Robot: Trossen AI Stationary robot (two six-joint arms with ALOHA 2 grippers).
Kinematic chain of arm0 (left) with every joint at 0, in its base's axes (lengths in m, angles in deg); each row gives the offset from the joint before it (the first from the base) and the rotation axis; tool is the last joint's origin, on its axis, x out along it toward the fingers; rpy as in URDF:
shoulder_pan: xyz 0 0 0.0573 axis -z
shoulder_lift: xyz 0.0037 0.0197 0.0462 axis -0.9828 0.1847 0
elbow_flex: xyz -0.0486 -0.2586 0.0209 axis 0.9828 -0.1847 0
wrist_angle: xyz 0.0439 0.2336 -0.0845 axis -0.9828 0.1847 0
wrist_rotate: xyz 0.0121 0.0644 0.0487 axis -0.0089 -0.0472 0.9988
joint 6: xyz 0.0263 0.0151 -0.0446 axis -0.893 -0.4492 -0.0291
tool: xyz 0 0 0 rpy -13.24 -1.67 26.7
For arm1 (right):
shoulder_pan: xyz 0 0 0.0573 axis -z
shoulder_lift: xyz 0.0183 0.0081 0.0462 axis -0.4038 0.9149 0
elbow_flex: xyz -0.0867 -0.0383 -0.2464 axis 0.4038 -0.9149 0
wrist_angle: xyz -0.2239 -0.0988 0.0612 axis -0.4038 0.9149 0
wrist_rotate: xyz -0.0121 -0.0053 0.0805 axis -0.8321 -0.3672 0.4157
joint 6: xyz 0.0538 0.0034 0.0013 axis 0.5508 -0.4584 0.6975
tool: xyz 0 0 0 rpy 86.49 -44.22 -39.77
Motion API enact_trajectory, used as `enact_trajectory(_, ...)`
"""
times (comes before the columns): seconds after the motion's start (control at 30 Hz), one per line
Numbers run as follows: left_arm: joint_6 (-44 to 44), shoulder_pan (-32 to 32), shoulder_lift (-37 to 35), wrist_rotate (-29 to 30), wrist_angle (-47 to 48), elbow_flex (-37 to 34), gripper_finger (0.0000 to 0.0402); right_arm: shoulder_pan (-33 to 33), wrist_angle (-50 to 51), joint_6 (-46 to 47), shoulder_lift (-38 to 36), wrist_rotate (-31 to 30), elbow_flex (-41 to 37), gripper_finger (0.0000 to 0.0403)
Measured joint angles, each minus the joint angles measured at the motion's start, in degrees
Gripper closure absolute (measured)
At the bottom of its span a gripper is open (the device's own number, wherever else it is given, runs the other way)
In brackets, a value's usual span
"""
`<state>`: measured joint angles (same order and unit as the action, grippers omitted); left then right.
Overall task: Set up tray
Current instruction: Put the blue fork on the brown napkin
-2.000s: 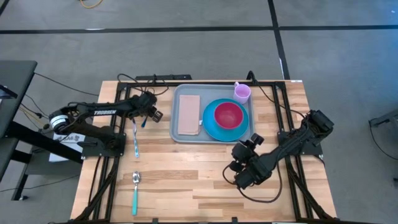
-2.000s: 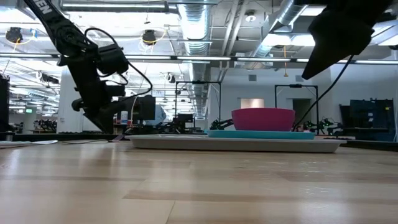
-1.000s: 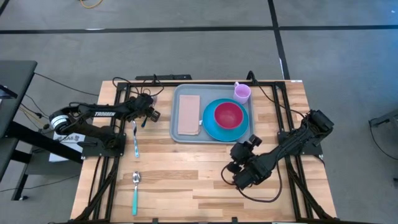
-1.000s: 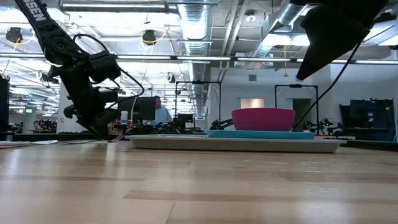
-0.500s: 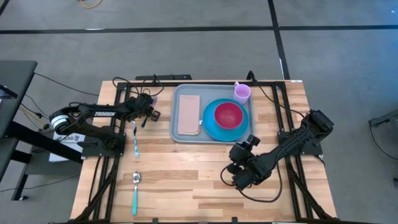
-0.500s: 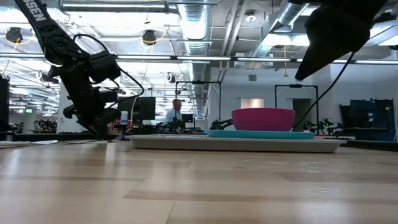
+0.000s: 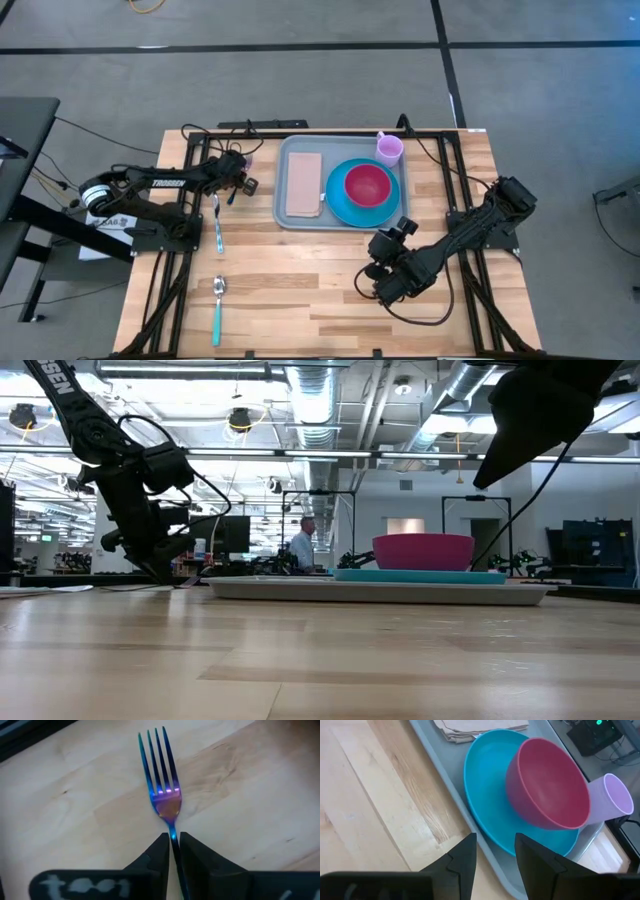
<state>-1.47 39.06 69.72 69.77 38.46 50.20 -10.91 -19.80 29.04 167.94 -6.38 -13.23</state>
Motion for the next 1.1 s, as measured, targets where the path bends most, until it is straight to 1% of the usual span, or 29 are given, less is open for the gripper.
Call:
enact_trajectory(0.1,0.0,0.0,1.0,0.0,-0.5,0.0,0.037,0.0,0.0,0.0,0.0,0.0,0.0,0.0274)
enact_trajectory(0.2,0.4,0.1,3.9,0.7,-1.6,0.2,0.037,0.0,-0.2,0.0,0.0,0.0,0.0,0.0274)
enact_trajectory(0.37,-0.3,0.3,8.7,4.4,-6.3,0.3,0.0371,0.0,-0.2,0.0,0.0,0.0,0.0,0.0274)
enact_trajectory(0.53,0.5,1.1,8.0,4.7,-7.4,0.2,0.0395,0.0,-0.2,0.0,0.0,0.0,0.0,0.0274)
enact_trajectory(0.63,5.1,2.6,6.3,6.0,-6.9,0.2,0.0395,0.0,-0.2,0.0,0.0,0.0,0.0,0.0274)
enact_trajectory(0.67,7.1,3.4,5.4,6.2,-6.4,0.2,0.0397,0.0,-0.2,0.0,0.0,0.0,0.0,0.0274)
enact_trajectory(0.73,12.4,5.7,3.8,6.6,-8.6,0.4,0.0398,0.0,-0.2,0.0,0.0,0.0,0.0,0.0274)
enact_trajectory(0.83,18.6,10.6,2.4,7.7,-15.3,0.6,0.0398,0.0,-0.2,0.0,0.0,0.0,0.0,0.0274)
enact_trajectory(0.93,21.8,16.7,2.4,9.6,-22.5,0.6,0.0398,0.0,-0.2,0.0,0.0,0.0,0.0,0.0274)
enact_trajectory(1.0,23.9,20.6,2.4,12.3,-25.5,0.7,0.0399,0.0,-0.2,0.0,0.0,0.0,0.0,0.0274)
enact_trajectory(1.1,26.2,25.0,3.6,19.4,-26.6,1.4,0.0399,0.0,-0.2,0.0,0.0,0.0,0.0,0.0274)
